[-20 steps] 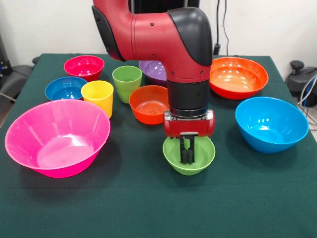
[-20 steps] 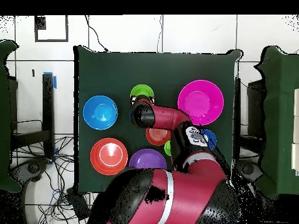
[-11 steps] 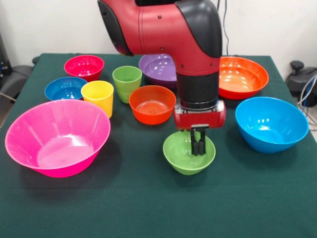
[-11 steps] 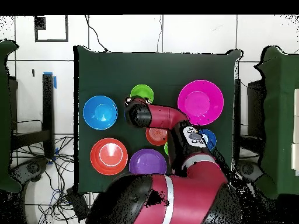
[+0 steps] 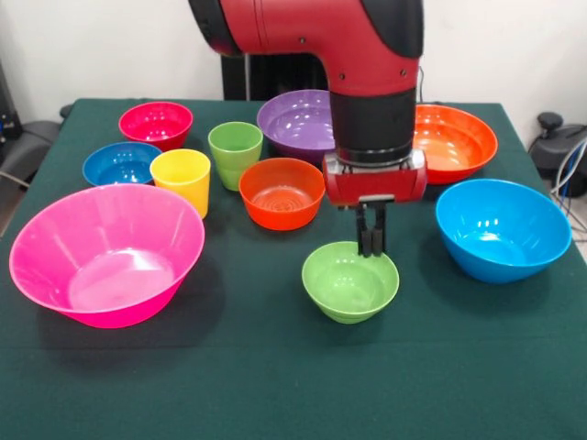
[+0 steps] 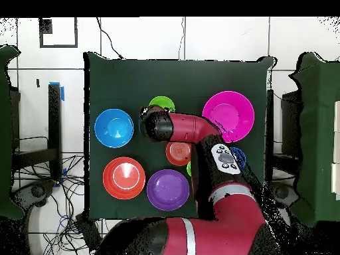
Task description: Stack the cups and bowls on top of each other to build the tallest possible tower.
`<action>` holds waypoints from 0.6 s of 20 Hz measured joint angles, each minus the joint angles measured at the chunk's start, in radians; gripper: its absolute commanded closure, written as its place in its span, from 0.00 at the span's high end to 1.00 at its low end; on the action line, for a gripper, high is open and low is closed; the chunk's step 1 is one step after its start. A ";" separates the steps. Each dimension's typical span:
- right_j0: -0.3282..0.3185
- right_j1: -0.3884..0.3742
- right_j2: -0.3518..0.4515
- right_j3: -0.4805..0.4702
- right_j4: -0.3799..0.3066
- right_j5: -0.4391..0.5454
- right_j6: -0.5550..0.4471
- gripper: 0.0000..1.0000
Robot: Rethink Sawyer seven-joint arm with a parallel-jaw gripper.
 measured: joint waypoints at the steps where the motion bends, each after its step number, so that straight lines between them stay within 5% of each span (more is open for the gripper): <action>1: 0.001 -0.011 0.000 0.000 0.000 0.011 0.000 0.00; 12: 0.002 -0.099 0.000 -0.001 0.000 0.145 0.000 0.00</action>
